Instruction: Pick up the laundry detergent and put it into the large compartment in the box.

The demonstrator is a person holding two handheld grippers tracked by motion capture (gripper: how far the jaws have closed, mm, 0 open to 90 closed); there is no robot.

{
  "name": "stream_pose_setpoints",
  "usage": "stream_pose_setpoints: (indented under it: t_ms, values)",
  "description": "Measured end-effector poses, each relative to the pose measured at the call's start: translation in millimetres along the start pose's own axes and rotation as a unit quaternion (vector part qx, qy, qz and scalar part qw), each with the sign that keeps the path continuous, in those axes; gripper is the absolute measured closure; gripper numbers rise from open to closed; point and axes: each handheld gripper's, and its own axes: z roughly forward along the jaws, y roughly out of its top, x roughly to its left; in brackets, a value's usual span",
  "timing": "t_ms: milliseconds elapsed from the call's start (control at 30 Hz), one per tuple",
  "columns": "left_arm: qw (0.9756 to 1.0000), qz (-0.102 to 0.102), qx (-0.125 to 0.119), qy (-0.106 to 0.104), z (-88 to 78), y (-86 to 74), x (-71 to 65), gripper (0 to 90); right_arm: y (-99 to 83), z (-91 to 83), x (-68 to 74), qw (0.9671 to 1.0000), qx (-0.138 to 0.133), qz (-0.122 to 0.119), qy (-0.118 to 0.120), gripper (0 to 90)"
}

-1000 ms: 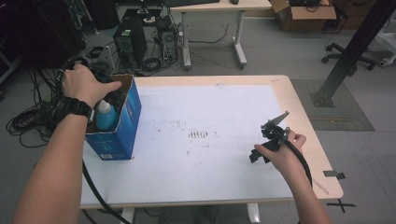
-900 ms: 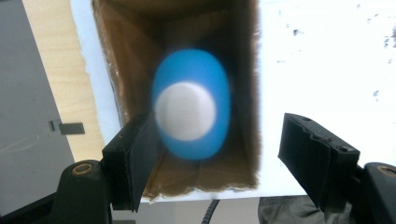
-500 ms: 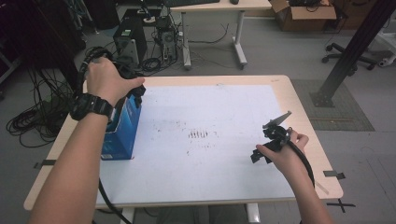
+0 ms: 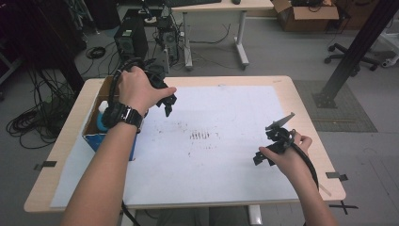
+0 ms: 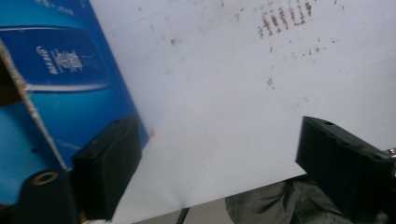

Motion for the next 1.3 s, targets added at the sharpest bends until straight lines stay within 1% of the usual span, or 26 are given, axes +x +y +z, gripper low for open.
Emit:
stream_pose_setpoints:
  t_ms: [33, 133, 167, 300, 367, 533, 900, 967, 1067, 1300]
  values:
    - [1.0, 0.001, 0.002, 0.001, 1.5, 0.3, -1.6, 11.1, -0.5, 0.4, -0.2, 1.0, -0.001, 0.003, 0.001, 6.1]
    - [1.0, 0.003, 0.001, 0.001, 6.5, 1.2, -6.9, 8.2, -1.0, 0.3, -1.0, 1.0, 0.003, 0.002, 0.001, 6.1]
    - [1.0, 0.004, 0.002, -0.002, 8.6, 1.3, -8.7, 7.2, -1.2, 0.3, -1.3, 1.0, 0.002, 0.002, 0.001, 6.1]
    - [1.0, 0.006, 0.001, -0.003, 15.2, 1.4, -12.5, 4.9, -1.3, 0.1, -2.3, 1.0, 0.002, 0.003, 0.001, 6.0]
    - [0.9999, 0.011, 0.002, -0.006, 18.4, 1.0, -13.4, 5.1, -1.2, -0.3, -2.4, 1.0, 0.002, 0.003, 0.001, 6.0]
    - [0.9999, 0.013, 0.005, -0.008, 25.5, 0.9, -14.9, 5.0, -0.6, -1.2, -2.0, 1.0, -0.001, 0.0, 0.001, 6.0]
    - [0.9999, 0.008, 0.002, -0.009, 26.4, 0.1, -12.6, 4.9, -1.0, -0.9, -0.6, 1.0, 0.001, 0.0, 0.001, 6.0]
    - [0.9999, 0.01, 0.004, -0.01, 26.5, 0.0, -12.6, 4.9, -1.2, -0.7, -0.3, 1.0, -0.002, -0.001, 0.0, 6.0]
    - [0.9999, 0.01, 0.003, -0.011, 26.8, -0.6, -12.6, 5.0, -1.1, -1.8, 0.8, 1.0, 0.002, 0.0, 0.001, 6.0]
    - [0.9999, 0.009, 0.002, -0.012, 26.4, -1.9, -11.5, 4.9, -1.7, -3.0, 1.0, 1.0, 0.001, -0.001, 0.003, 5.8]
